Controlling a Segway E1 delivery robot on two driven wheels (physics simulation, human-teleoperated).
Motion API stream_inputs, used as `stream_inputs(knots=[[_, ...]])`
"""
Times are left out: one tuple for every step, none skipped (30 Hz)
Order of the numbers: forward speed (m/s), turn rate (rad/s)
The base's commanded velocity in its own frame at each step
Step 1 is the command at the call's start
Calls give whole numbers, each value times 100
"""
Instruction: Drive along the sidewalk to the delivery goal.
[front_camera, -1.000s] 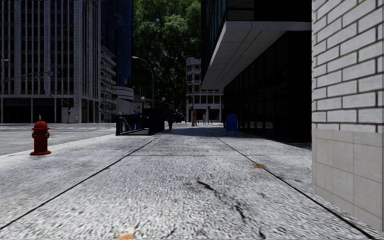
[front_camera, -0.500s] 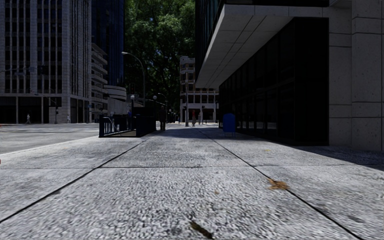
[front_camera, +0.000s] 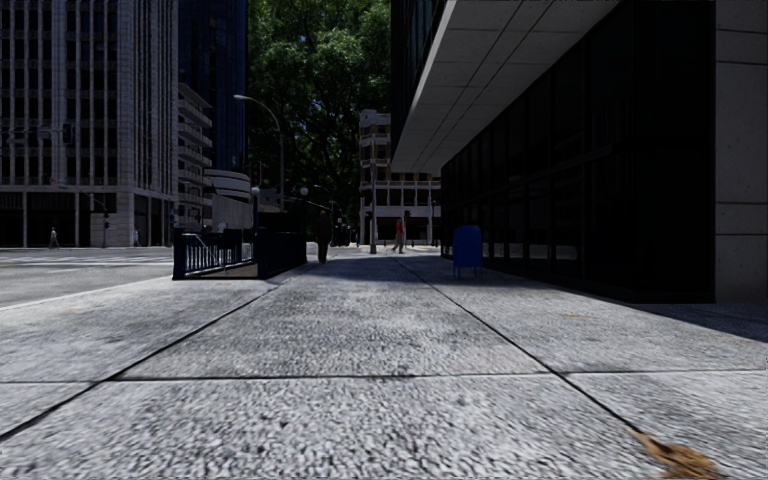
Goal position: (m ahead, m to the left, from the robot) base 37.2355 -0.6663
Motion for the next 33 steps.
stream_inputs(knots=[[200, 0], [200, 0], [200, 0], [200, -15], [200, -22], [200, -22], [200, -23], [200, -24], [200, -24], [200, -24], [200, -24], [200, -24], [200, -24], [200, -24], [200, -24], [200, -24], [200, -24], [200, -24], [200, -24], [200, -24], [200, -24], [200, -24], [200, -24], [200, -24], [200, -24], [200, -24], [200, -24], [200, -24], [200, -24], [200, -24], [200, -24], [200, -24], [200, -24]])
